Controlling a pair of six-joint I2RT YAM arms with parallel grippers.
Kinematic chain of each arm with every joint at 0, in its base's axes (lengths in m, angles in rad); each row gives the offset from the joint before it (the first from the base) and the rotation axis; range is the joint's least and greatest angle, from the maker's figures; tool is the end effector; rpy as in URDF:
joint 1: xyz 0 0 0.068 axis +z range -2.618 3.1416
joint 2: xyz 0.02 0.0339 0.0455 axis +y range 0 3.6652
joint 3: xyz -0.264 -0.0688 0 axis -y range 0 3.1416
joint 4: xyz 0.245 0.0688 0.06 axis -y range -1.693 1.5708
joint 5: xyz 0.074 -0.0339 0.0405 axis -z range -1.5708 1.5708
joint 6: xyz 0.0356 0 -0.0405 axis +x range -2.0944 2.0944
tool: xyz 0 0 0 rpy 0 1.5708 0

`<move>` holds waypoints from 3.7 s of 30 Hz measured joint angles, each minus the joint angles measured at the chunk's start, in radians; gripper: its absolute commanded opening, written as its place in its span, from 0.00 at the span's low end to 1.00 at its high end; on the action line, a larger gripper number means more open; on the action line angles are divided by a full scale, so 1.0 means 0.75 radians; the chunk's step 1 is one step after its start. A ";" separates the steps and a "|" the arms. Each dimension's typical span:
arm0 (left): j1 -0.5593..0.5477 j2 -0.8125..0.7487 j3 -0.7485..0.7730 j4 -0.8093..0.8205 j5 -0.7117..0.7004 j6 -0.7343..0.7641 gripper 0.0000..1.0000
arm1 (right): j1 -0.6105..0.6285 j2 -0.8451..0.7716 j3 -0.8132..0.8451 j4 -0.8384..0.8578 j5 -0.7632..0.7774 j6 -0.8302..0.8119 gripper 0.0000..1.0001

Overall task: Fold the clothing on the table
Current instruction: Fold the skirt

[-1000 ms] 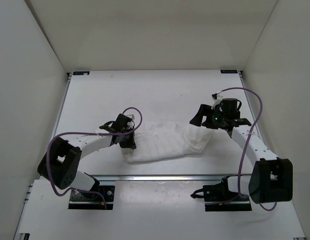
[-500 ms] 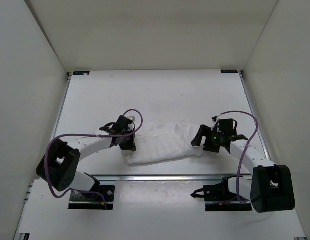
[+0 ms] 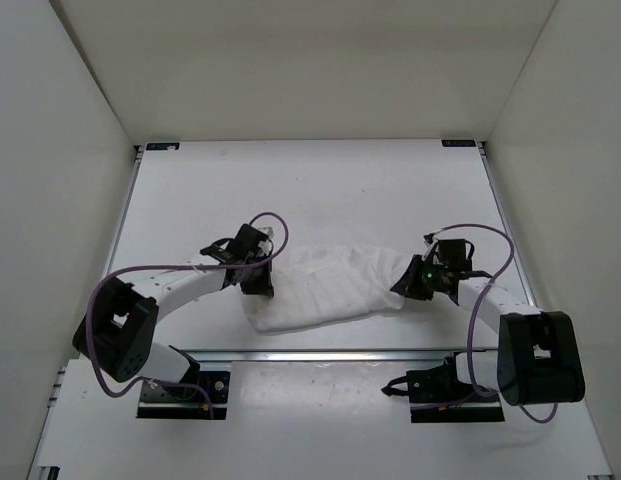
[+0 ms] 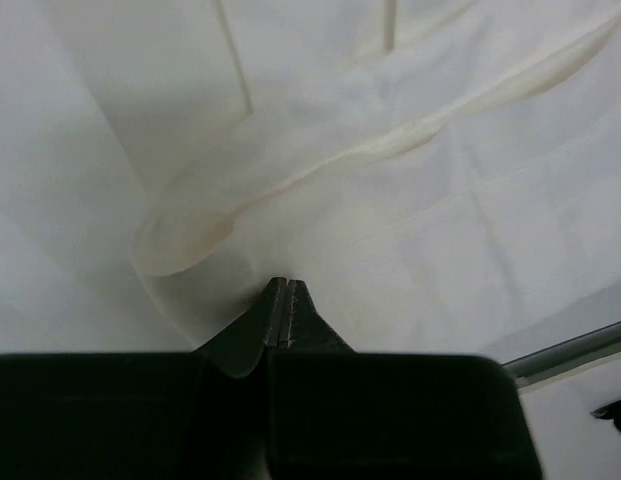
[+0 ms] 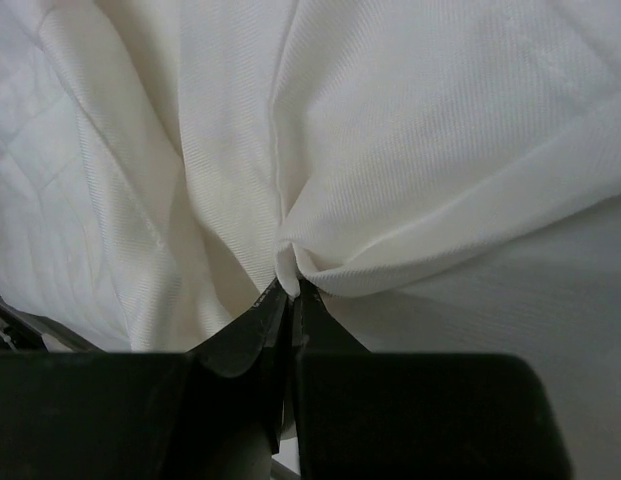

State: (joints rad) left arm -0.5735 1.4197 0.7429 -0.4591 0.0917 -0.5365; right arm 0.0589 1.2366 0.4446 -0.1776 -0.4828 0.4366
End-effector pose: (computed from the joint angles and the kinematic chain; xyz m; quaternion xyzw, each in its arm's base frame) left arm 0.2124 -0.1411 0.1686 0.0279 0.9751 -0.1516 0.1596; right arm 0.2066 0.0287 0.1436 0.1046 0.9243 0.2919 0.2227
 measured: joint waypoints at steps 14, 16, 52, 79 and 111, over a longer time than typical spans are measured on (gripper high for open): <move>-0.062 0.263 0.180 0.137 -0.051 0.031 0.00 | 0.010 0.098 0.299 -0.114 0.004 -0.125 0.00; -0.077 0.307 0.186 0.170 -0.025 0.023 0.00 | 0.020 0.115 0.358 -0.160 0.004 -0.150 0.00; -0.022 0.891 0.629 0.659 0.629 -0.363 0.00 | 0.650 0.387 0.829 -0.034 -0.130 0.061 0.00; 0.091 0.519 0.333 0.284 0.276 -0.076 0.00 | 0.559 0.406 0.987 -0.186 -0.162 -0.085 0.00; 0.165 0.555 0.319 0.383 0.392 -0.103 0.00 | 0.879 0.685 0.893 -0.112 -0.231 -0.059 0.74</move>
State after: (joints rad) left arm -0.4496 1.8362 0.9821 -0.1719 0.3855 -0.6140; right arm 0.7181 1.7500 1.1145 -0.2619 -0.6563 0.3923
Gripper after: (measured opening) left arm 0.040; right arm 0.661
